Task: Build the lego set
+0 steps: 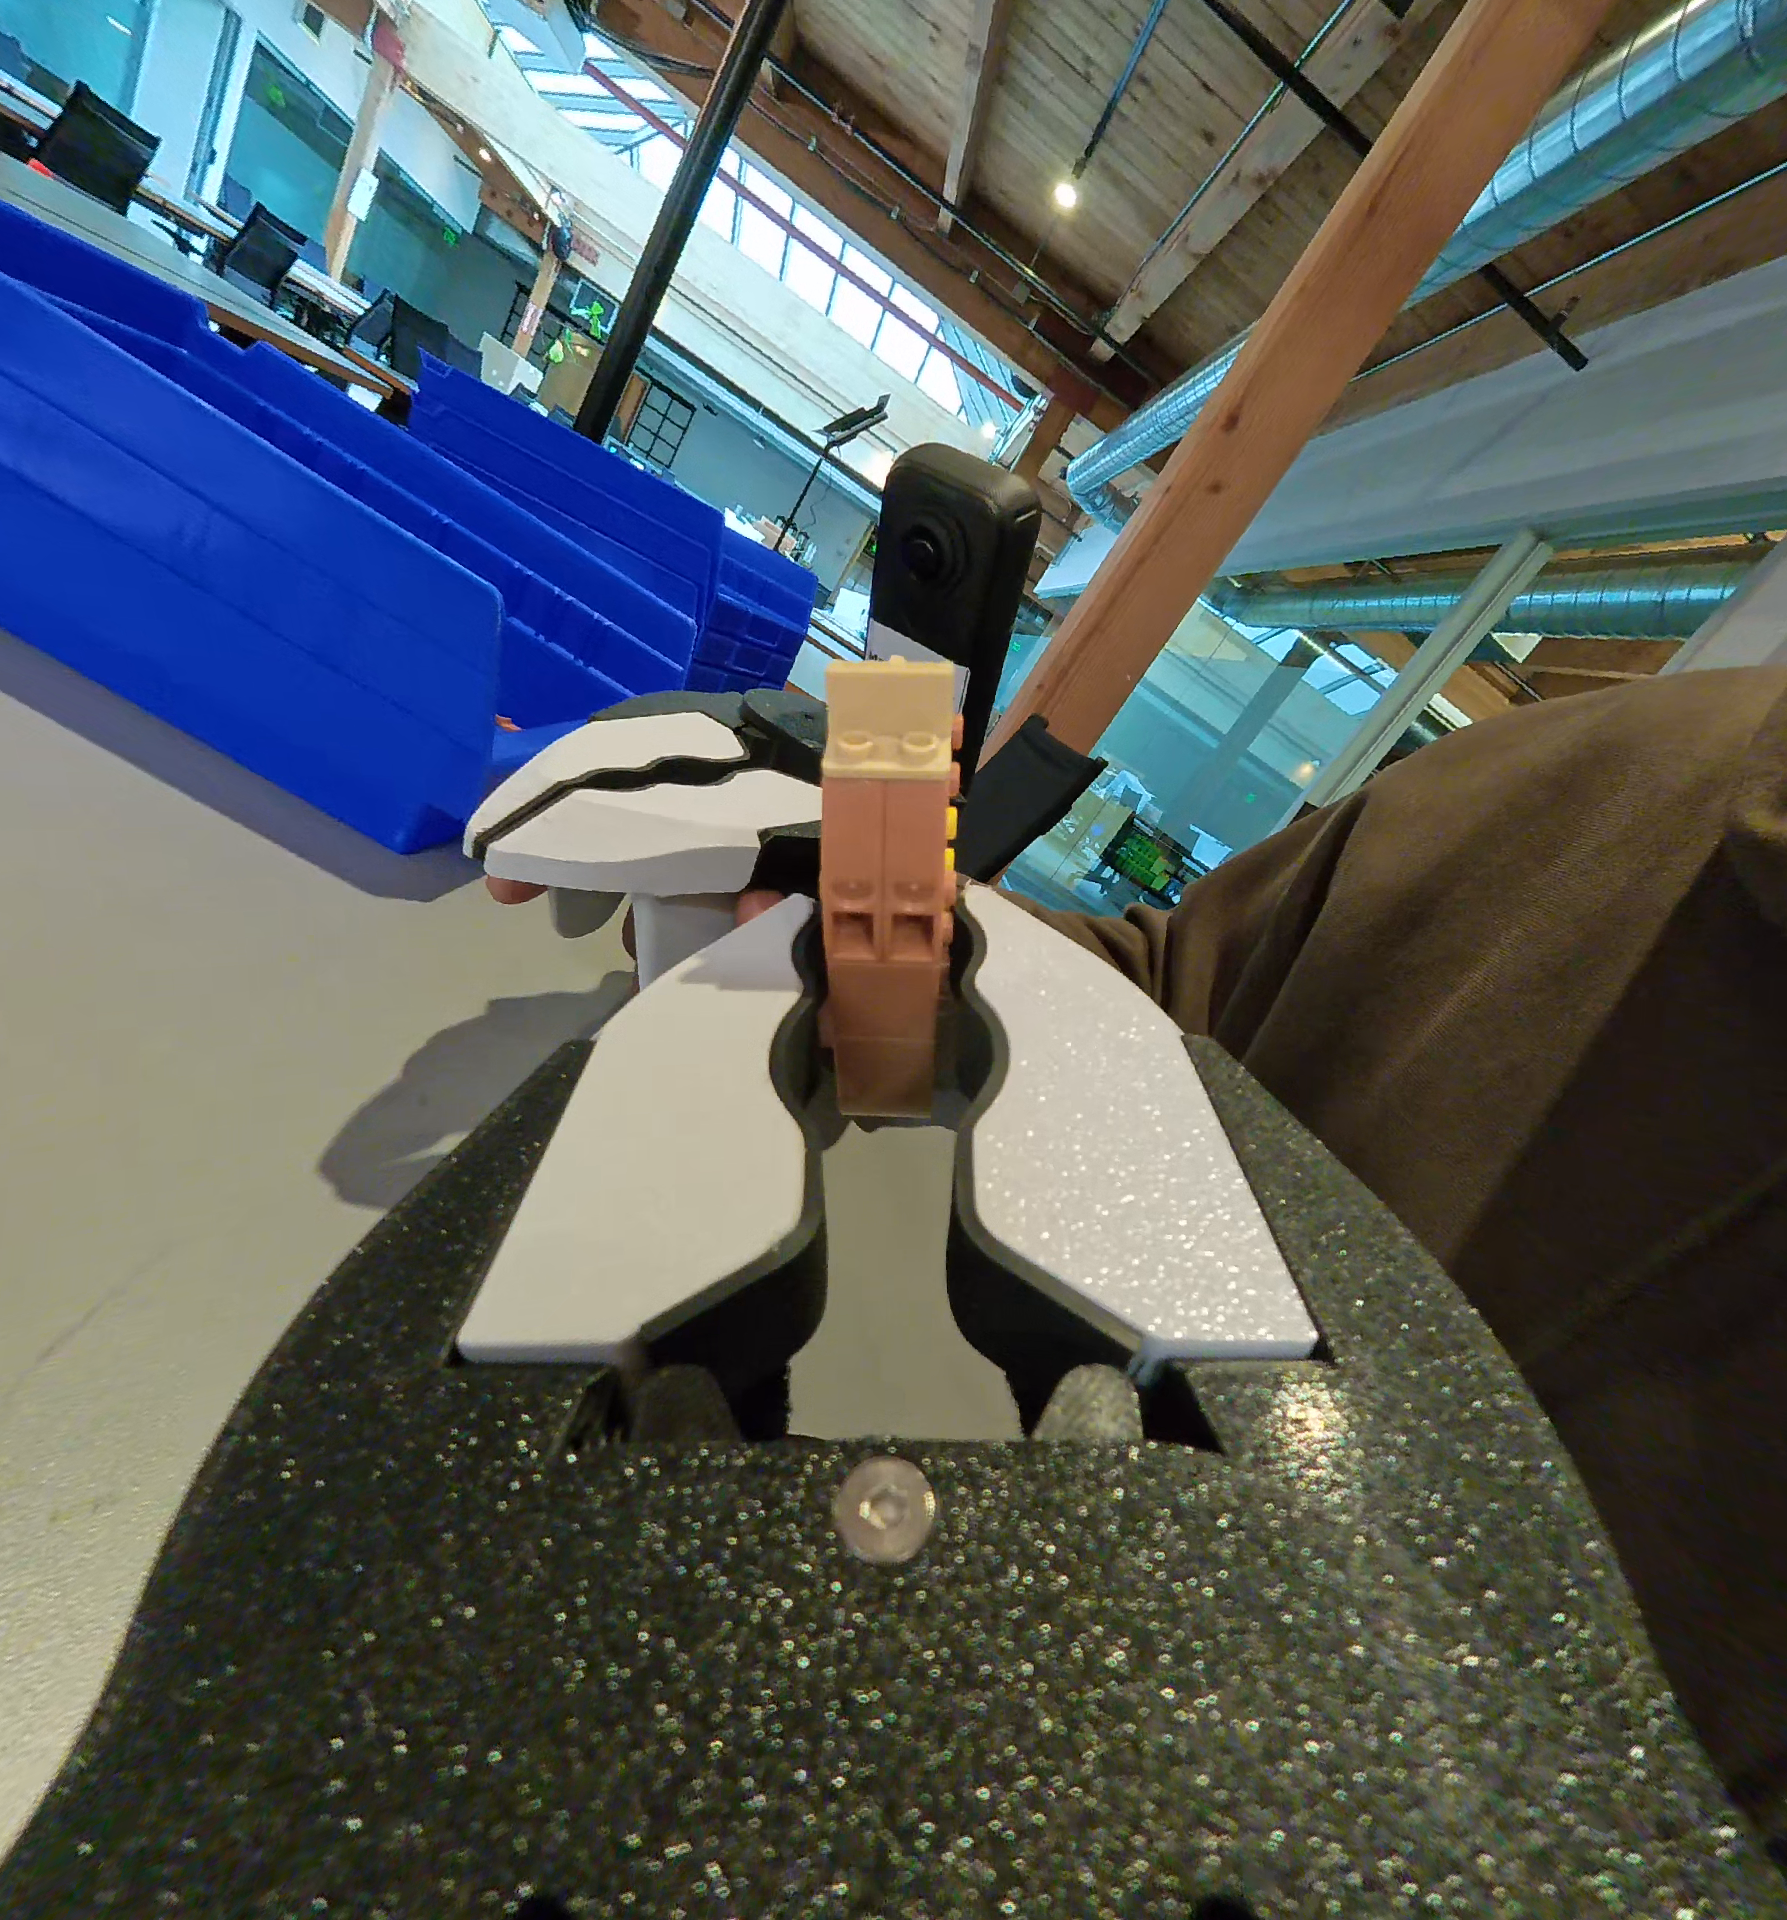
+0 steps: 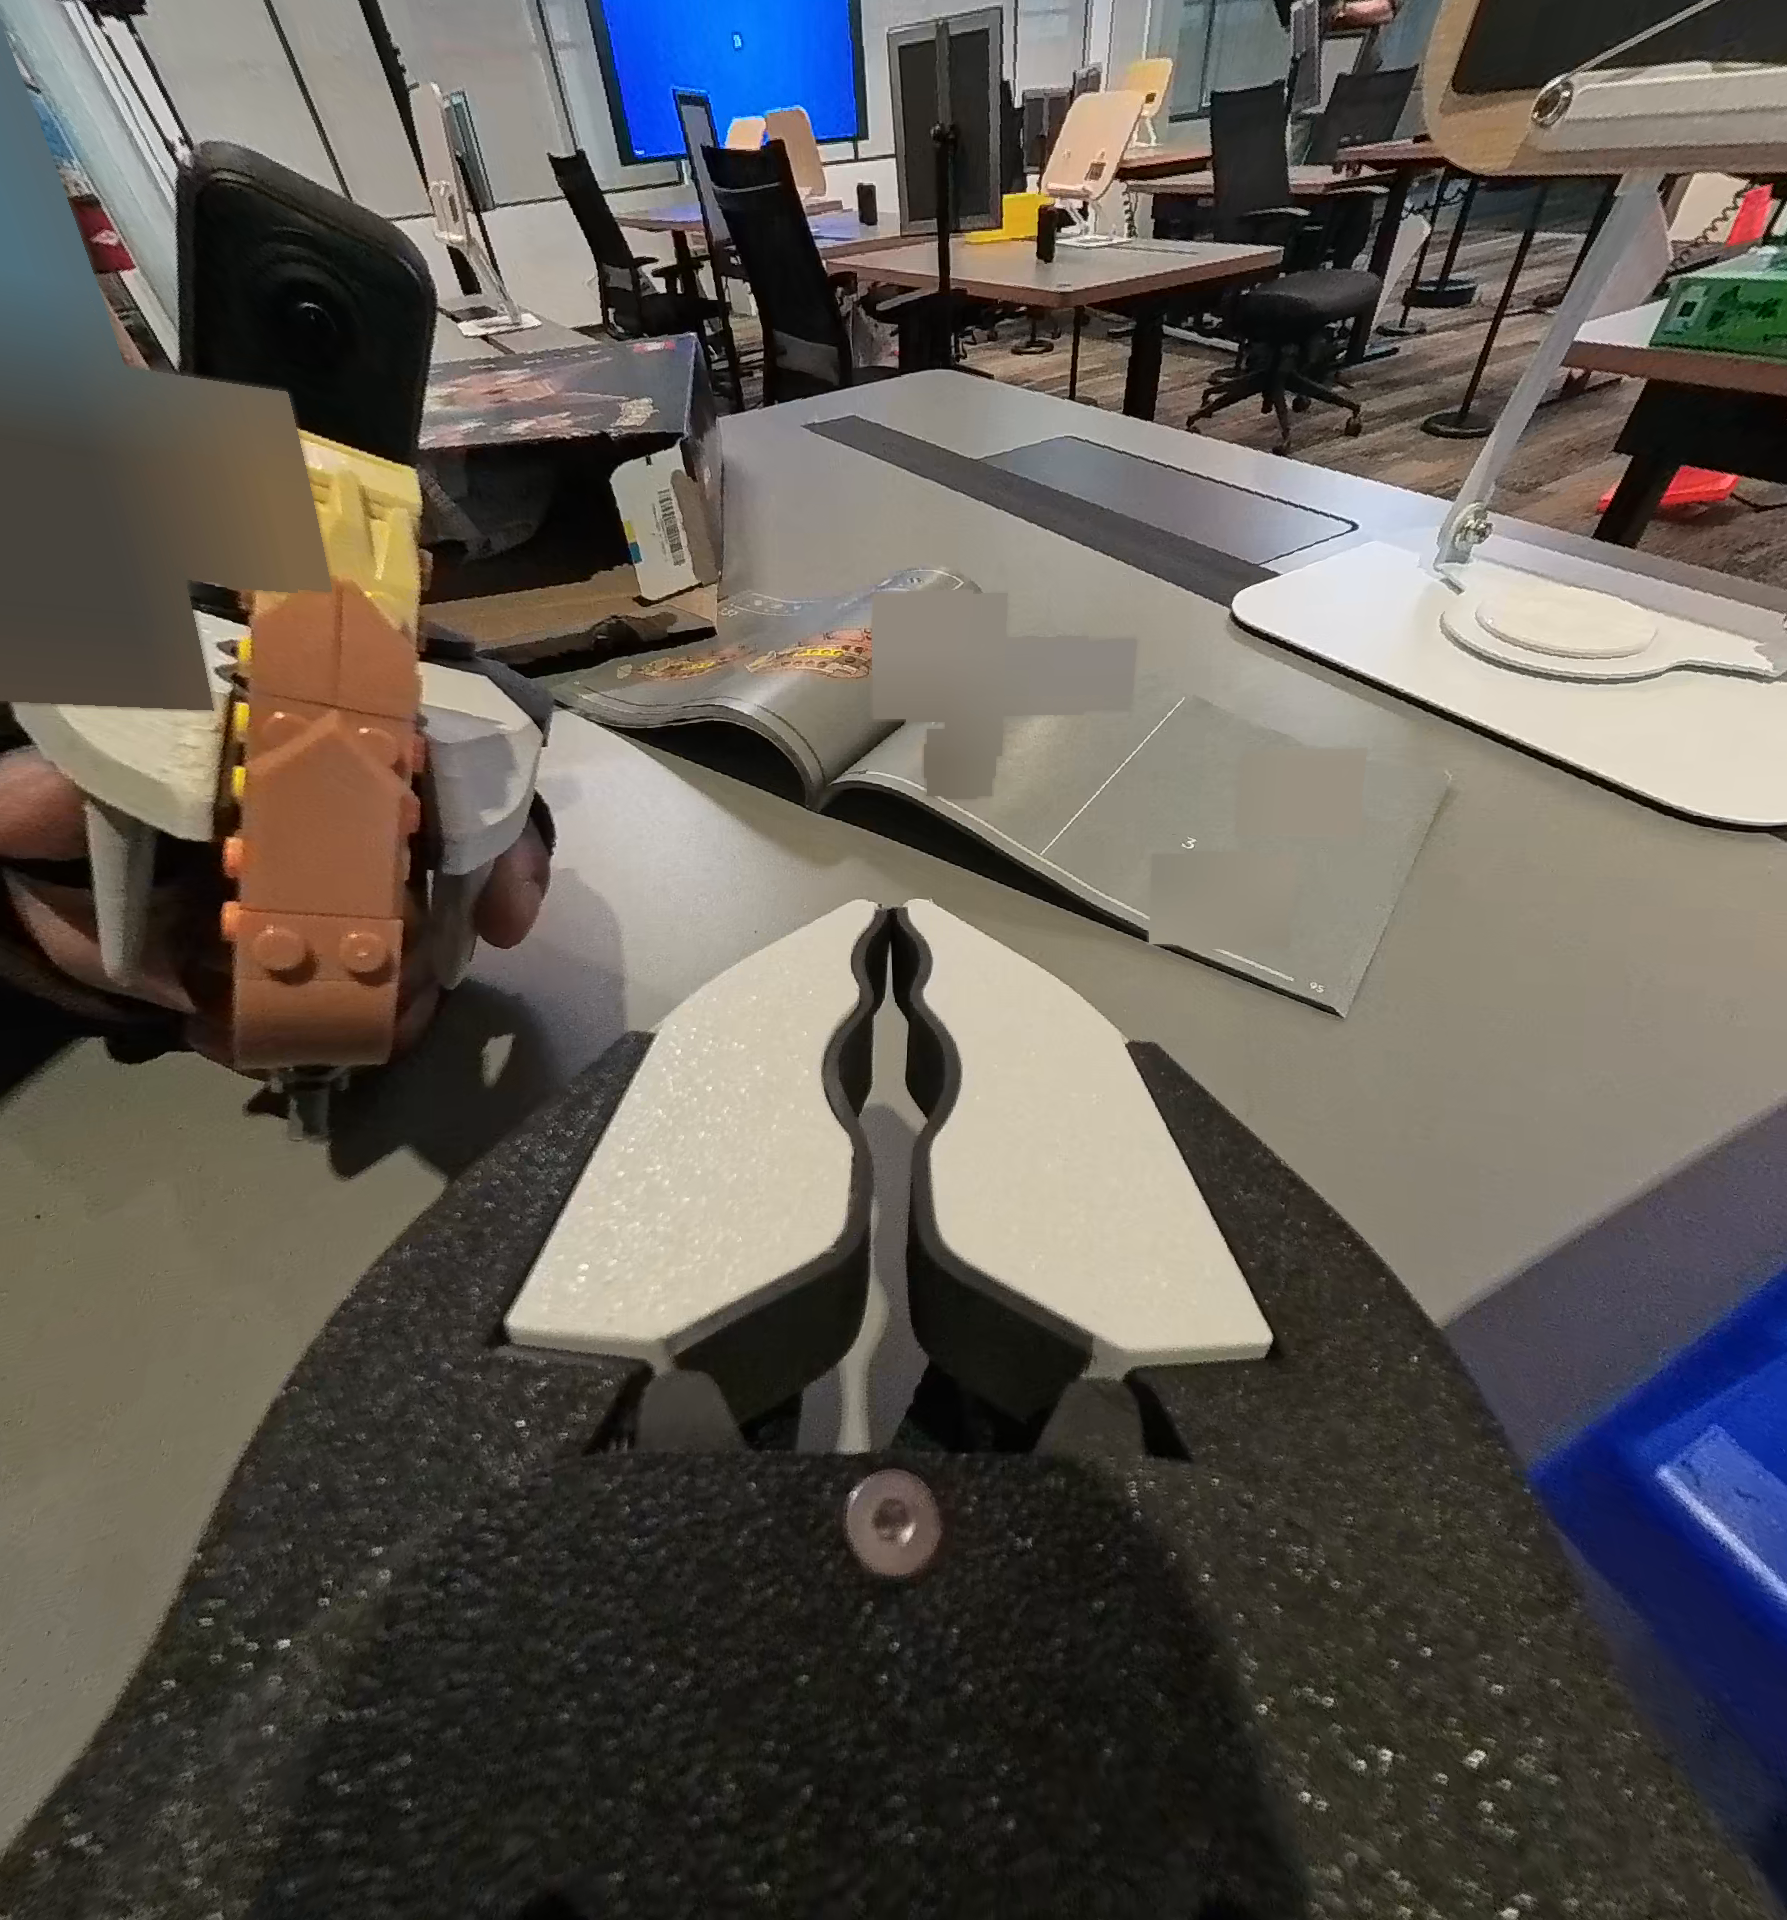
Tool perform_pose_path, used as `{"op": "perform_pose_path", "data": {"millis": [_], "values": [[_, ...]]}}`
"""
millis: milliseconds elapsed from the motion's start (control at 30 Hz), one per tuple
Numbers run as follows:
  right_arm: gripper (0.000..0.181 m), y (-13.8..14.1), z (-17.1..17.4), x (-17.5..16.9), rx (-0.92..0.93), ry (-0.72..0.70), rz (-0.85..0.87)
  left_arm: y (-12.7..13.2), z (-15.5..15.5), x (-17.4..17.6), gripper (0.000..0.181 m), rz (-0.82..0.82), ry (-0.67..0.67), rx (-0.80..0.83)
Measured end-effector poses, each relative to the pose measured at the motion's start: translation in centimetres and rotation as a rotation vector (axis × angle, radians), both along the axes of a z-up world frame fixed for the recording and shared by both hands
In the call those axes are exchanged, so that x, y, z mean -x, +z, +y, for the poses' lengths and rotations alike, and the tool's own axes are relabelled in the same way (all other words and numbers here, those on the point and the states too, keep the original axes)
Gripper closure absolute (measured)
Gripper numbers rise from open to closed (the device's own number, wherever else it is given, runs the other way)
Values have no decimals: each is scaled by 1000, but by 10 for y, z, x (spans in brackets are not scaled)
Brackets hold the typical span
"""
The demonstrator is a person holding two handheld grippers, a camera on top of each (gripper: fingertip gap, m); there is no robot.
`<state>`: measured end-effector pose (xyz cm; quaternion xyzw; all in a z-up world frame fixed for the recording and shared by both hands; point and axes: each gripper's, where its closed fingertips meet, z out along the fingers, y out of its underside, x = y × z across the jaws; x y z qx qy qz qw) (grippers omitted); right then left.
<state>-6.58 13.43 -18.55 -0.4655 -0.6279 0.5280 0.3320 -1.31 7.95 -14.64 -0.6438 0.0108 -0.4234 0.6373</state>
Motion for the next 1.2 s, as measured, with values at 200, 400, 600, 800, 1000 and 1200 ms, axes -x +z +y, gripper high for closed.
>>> {"op": "perform_pose_path", "data": {"millis": [200,400,600,800,1000,1200], "values": [[181,0,0,0,0,1,0,0,0,0,159,0,0,0],[181,0,0,0,-1,1,0,0,0,0,159,0,0,0],[181,0,0,0,-2,2,0,0,0,0,159,0,0,0],[181,0,0,0,-3,2,0,0,0,0,159,-1,1,0],[181,-1,-1,0,-5,7,-2,0,0,0,159,0,2,-1],[181,-1,-2,0,-16,5,-1,0,0,2,159,13,9,0]]}}
